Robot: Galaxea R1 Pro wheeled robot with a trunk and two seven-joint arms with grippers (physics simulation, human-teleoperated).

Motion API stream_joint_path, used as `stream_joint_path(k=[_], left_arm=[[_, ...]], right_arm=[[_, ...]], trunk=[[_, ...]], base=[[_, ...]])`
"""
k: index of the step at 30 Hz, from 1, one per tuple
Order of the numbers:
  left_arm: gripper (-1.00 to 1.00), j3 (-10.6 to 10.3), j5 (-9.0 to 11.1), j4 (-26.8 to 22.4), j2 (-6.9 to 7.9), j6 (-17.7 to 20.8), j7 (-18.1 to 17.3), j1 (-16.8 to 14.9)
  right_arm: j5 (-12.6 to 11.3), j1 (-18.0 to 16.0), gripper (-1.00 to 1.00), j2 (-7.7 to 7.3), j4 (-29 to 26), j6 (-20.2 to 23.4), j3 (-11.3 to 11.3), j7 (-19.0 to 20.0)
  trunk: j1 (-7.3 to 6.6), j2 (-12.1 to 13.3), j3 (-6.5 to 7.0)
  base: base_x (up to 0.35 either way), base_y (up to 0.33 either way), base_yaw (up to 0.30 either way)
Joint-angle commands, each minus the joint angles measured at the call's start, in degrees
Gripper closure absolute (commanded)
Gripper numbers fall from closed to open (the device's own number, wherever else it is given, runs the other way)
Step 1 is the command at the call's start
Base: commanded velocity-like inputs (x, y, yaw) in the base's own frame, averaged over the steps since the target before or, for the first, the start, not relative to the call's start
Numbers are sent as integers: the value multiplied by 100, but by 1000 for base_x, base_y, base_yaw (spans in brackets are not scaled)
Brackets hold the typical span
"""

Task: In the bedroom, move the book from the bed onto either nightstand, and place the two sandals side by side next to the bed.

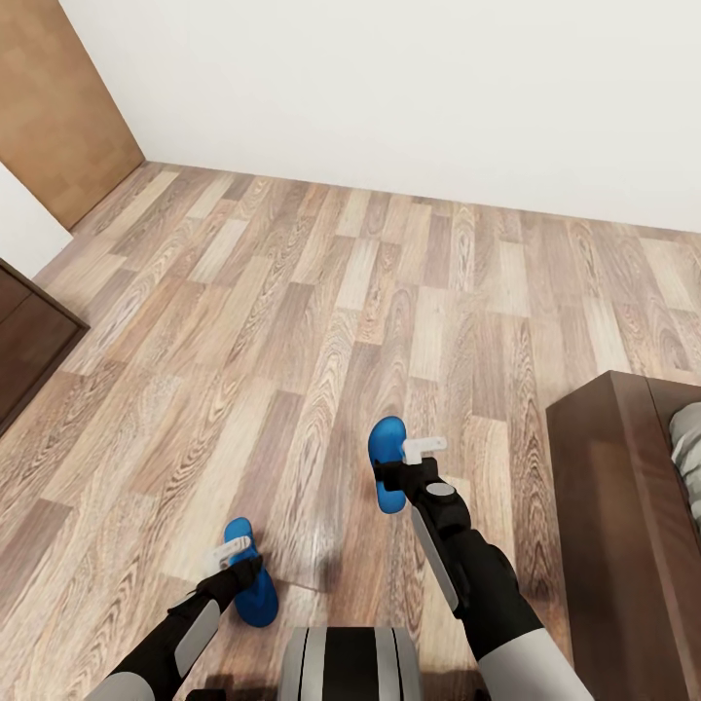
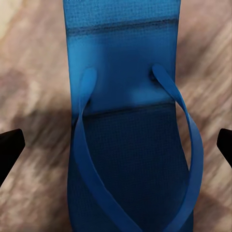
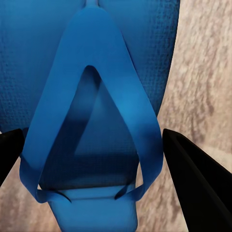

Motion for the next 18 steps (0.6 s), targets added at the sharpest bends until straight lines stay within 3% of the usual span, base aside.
stream_joint_path(k=[1, 10, 18], left_arm=[[-100, -47, 53, -13, 8, 17, 38, 0], [-100, -44, 58, -13, 6, 6, 43, 0], [-100, -39, 79, -13, -95, -8, 46, 0]], right_arm=[[-10, -3, 100, -1, -6, 30, 10, -37], [-9, -3, 100, 4, -6, 30, 10, -37], [-10, -3, 100, 3, -6, 30, 36, -37]], trunk=[[-1, -1, -3], [-1, -1, -3], [-1, -1, -3]], base=[[0, 0, 0], [0, 0, 0], [0, 0, 0]])
